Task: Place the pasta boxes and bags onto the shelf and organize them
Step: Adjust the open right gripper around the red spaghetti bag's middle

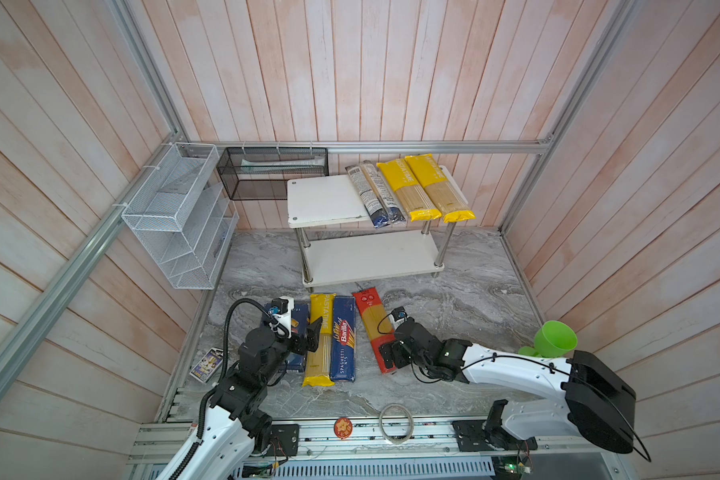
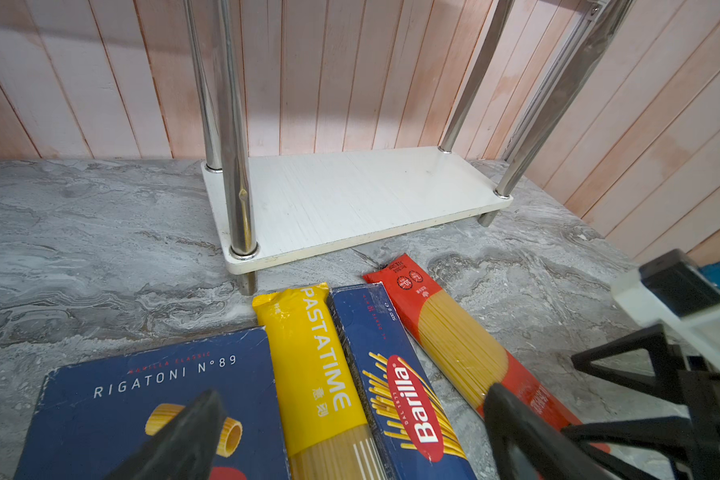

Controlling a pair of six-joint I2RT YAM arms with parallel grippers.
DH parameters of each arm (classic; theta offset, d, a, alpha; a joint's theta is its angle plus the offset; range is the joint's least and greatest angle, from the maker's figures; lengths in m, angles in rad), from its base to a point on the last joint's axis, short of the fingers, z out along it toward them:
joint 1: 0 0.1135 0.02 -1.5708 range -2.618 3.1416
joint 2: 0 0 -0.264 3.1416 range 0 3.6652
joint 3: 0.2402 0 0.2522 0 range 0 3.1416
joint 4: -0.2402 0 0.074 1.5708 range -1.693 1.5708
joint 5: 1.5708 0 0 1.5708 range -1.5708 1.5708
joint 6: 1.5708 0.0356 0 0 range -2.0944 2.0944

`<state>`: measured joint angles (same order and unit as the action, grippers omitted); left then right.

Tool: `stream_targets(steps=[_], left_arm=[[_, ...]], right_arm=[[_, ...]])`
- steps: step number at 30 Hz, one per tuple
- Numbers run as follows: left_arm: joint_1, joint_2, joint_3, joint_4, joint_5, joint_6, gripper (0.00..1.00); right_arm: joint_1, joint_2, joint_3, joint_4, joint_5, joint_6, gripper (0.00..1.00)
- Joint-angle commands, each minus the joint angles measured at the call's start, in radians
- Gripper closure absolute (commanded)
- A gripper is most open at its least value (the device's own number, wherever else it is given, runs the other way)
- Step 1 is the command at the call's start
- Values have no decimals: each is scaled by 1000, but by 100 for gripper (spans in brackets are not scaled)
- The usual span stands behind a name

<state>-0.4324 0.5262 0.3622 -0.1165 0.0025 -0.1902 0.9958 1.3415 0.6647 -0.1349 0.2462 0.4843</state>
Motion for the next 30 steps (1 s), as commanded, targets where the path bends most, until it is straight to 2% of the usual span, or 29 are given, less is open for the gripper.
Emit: stream_targets(steps=[1,10,30], left_arm=[[-3,-4,7,8,-2,12,0],[-2,4,9,8,1,13,0],[-3,-6,8,0,0,9,0]], right_arm=[[-6,50,55,-11,3,-65,2],[-65,183,95,61,-85,-89,2],[-89,373,167,95,-132,-95,2]])
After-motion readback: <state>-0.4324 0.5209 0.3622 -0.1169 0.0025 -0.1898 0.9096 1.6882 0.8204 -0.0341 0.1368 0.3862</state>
